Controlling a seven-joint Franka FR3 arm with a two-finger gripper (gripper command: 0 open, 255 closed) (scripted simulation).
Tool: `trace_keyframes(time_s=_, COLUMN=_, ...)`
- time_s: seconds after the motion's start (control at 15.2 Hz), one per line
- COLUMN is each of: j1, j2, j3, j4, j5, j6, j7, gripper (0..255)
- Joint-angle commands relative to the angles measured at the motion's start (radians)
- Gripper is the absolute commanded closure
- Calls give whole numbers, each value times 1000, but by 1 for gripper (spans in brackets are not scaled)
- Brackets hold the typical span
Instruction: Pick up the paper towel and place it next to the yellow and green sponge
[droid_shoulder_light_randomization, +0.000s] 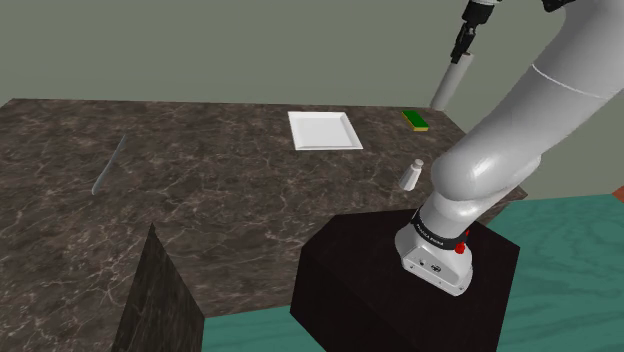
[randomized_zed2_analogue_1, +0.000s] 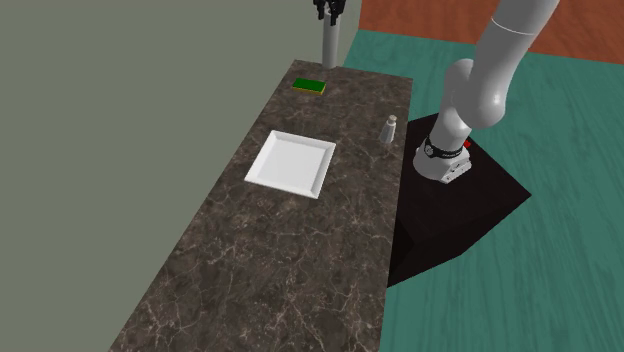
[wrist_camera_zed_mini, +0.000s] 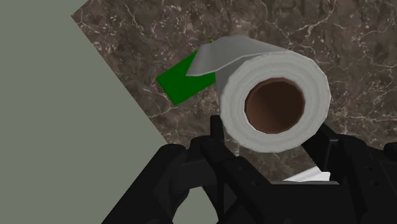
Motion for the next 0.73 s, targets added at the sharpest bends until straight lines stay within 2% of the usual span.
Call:
trace_keyframes(time_s=0.0, j1=-21, j2=67, j3=-33, j4=42, j5=44, j6=12, j7=-68, gripper=255)
trace_keyframes(time_s=0.26, j1=-92, j2=212, j3=-80, j4=147, j5=151, j6=12, j7=-206, gripper=255)
trace_keyframes(time_s=0.53, j1=-201, j2=368, j3=-91, j4=282, j5=265, j6=-12, j7=-330, gripper=255)
trace_keyframes(time_s=0.66, j1=-219, j2=390, j3=-87, j4=290, j5=280, j6=-3, j7=-346, gripper=255)
